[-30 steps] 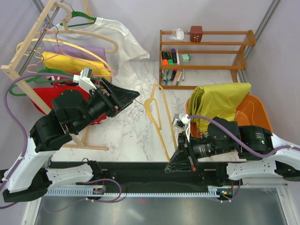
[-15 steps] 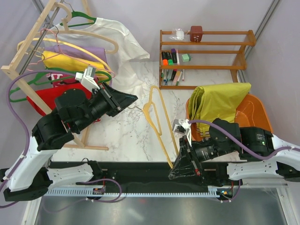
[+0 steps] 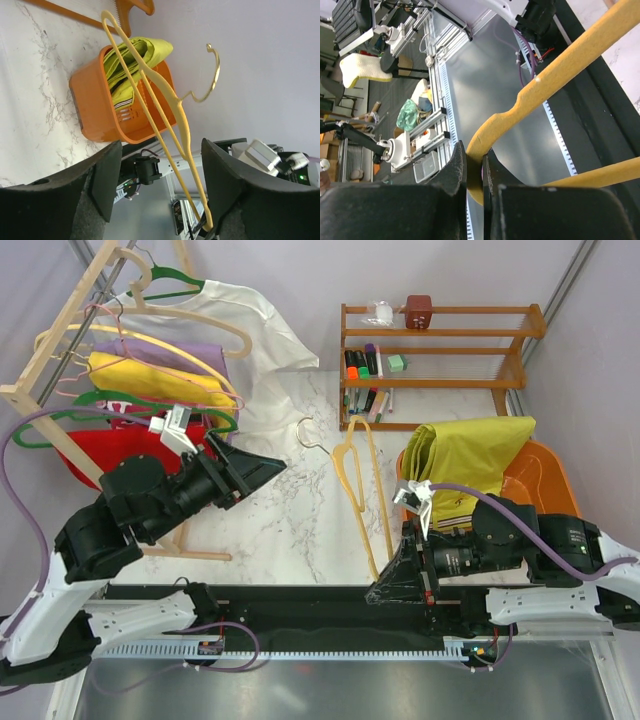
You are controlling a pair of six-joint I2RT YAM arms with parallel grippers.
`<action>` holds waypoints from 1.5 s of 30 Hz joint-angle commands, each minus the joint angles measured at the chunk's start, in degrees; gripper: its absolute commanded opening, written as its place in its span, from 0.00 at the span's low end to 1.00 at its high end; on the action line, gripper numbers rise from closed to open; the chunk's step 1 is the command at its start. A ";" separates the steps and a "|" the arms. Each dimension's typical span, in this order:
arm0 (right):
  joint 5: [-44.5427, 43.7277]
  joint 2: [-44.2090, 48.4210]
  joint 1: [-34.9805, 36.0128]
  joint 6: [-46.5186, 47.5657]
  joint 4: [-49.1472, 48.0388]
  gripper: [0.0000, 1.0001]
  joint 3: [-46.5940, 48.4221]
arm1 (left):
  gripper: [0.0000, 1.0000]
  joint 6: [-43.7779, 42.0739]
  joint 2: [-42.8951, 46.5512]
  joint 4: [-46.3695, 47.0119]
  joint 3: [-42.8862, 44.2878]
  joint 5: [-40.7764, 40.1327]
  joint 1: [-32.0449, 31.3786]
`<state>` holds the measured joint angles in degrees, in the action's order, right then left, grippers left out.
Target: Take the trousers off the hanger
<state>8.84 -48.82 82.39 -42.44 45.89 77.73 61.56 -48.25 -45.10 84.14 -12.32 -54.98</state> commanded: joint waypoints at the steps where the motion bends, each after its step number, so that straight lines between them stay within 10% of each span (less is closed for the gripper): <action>1: -3.57 1.27 0.23 -1.68 -2.82 0.00 -1.09 | 0.68 2.08 5.26 0.28 -2.91 0.44 -0.04; 11: 12.06 -5.84 0.14 -3.52 -12.02 0.00 2.77 | 0.58 0.05 16.51 0.19 -13.20 15.48 -0.04; 27: 23.93 -9.37 0.23 -7.13 -13.98 0.00 14.63 | 0.55 6.73 36.64 -16.24 -25.51 12.49 -0.04; 45: 41.78 -33.18 -3.72 -22.06 -55.53 0.00 21.15 | 0.54 10.25 41.48 -22.57 -26.66 9.94 -0.04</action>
<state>45.82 -80.14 81.65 -59.33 4.64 96.07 70.08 -6.11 -66.70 56.18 -1.45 -54.98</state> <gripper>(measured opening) 0.100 0.546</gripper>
